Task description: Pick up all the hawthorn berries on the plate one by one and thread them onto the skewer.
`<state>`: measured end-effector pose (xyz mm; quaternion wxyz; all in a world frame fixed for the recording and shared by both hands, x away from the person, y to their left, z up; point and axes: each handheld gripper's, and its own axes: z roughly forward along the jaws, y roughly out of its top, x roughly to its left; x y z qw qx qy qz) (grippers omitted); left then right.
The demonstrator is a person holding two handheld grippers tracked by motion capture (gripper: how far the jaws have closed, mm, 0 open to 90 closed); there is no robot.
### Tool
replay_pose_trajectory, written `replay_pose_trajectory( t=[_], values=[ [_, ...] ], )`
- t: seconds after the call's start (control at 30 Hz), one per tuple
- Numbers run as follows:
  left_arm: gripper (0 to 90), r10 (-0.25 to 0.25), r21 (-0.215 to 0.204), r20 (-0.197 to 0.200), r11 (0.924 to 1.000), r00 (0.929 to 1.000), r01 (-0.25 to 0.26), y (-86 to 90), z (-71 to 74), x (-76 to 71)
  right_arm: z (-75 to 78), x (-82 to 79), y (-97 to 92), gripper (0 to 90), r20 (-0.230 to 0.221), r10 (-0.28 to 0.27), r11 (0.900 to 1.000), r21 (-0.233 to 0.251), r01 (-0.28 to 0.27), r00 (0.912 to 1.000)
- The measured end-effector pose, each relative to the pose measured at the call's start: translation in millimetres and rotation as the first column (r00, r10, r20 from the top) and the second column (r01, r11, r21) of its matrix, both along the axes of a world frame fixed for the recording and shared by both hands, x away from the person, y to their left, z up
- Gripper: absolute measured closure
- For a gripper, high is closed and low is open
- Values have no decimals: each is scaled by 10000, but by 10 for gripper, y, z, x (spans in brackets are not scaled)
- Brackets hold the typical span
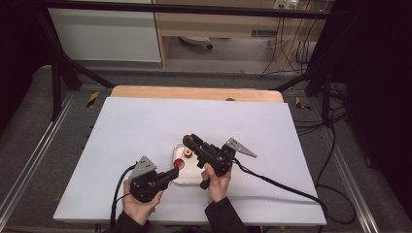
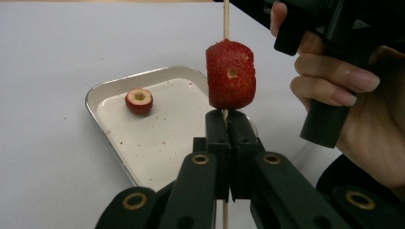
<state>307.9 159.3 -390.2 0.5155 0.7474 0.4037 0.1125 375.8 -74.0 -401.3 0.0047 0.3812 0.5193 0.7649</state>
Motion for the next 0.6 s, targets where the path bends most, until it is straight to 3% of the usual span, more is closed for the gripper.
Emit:
replay_pose_trajectory(
  t=[0.27,0.6],
  values=[
    [889,-20,96,-43,10000,10000,21,1,-15,10,-72,-46,45,623,-276,113,9999,-34,-114,9996],
    [890,-84,61,-71,9999,9999,84,4,-51,9,-94,-99,57,627,-243,159,9995,-257,-165,9996]
  ],
)
